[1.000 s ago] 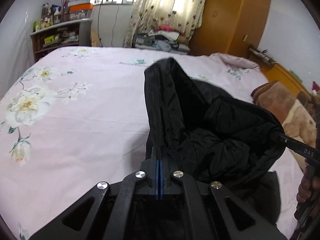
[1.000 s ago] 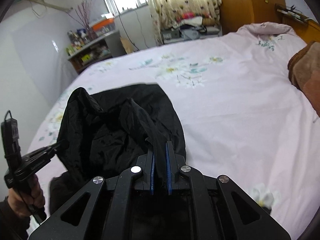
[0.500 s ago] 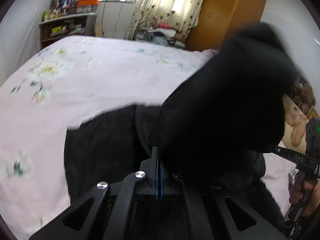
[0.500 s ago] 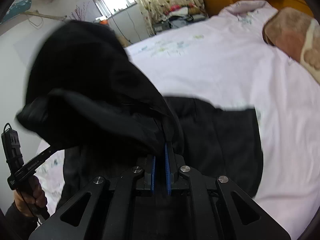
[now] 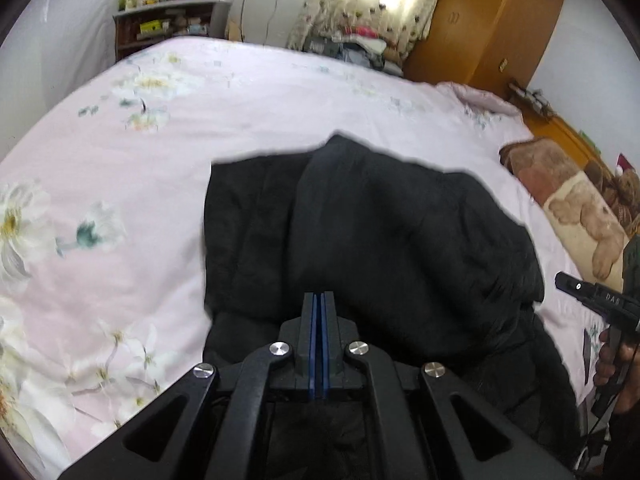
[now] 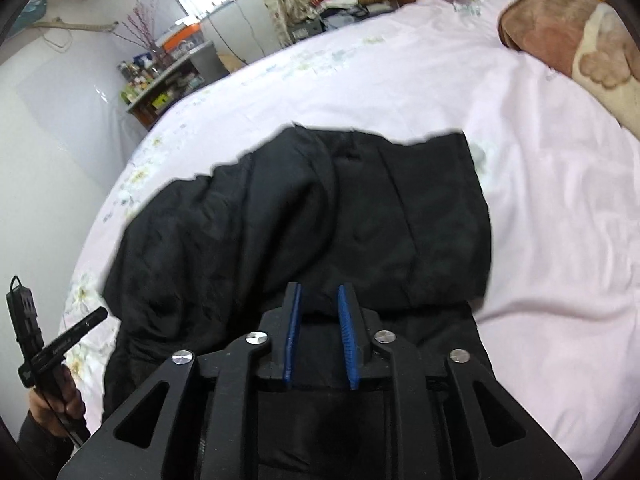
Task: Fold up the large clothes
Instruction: 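Lift the hem and fold it toward the hood with both tools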
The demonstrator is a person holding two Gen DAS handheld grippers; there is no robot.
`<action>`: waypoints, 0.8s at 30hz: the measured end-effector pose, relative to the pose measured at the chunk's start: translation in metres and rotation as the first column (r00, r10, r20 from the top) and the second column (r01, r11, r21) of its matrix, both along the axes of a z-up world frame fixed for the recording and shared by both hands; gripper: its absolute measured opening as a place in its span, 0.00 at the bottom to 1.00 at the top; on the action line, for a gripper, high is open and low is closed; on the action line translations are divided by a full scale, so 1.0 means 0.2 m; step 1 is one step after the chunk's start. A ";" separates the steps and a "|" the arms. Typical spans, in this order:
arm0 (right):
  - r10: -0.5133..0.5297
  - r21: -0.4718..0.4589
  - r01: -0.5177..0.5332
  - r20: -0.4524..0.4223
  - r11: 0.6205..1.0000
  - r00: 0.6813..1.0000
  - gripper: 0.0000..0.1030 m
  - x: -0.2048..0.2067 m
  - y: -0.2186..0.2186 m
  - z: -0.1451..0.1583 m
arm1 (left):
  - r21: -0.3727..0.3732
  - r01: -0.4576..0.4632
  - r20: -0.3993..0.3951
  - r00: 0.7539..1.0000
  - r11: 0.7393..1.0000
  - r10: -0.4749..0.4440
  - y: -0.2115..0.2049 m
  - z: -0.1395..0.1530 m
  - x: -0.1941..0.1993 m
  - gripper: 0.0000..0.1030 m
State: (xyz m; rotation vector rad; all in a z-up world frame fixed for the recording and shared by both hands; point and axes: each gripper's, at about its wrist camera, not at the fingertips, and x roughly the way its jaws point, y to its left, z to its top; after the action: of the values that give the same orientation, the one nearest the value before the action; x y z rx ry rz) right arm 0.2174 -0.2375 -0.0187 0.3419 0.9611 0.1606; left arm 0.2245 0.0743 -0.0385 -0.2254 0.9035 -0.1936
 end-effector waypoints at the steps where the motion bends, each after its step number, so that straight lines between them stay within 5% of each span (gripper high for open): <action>1: 0.012 0.003 -0.012 0.013 1.000 1.000 0.28 0.01 0.03 0.02 | -0.009 0.001 0.021 1.000 1.000 -0.001 -0.01 0.03 0.01 0.02; 4: 0.047 -0.004 -0.047 0.041 0.999 0.998 0.29 0.10 0.14 0.05 | -0.025 0.027 0.091 0.996 0.999 -0.025 -0.08 0.13 0.09 0.06; 7: 0.099 -0.010 -0.098 0.069 0.995 0.993 0.29 0.17 0.27 0.05 | 0.009 0.070 0.122 0.990 0.997 -0.071 -0.19 0.11 0.17 0.22; 10: 0.138 -0.049 -0.136 0.034 0.989 0.990 0.29 0.24 0.37 -0.06 | 0.070 0.080 0.024 0.996 0.994 -0.082 -0.25 -0.10 0.25 0.22; 14: 0.158 -0.092 -0.164 -0.069 0.982 0.985 0.29 0.28 0.43 -0.30 | 0.038 0.052 -0.069 0.996 0.998 -0.049 -0.20 -0.37 0.27 0.20; 24: 0.167 -0.142 -0.177 -0.082 0.974 0.983 0.29 0.28 0.46 -0.38 | 0.120 0.071 -0.053 0.996 0.990 -0.065 -0.27 -0.34 0.26 0.19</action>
State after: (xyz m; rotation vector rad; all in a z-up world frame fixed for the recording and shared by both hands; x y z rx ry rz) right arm 0.2735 -0.1449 -0.0952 0.1270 1.0655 0.2347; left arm 0.2767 0.0210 -0.1064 -0.0867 0.9695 -0.1963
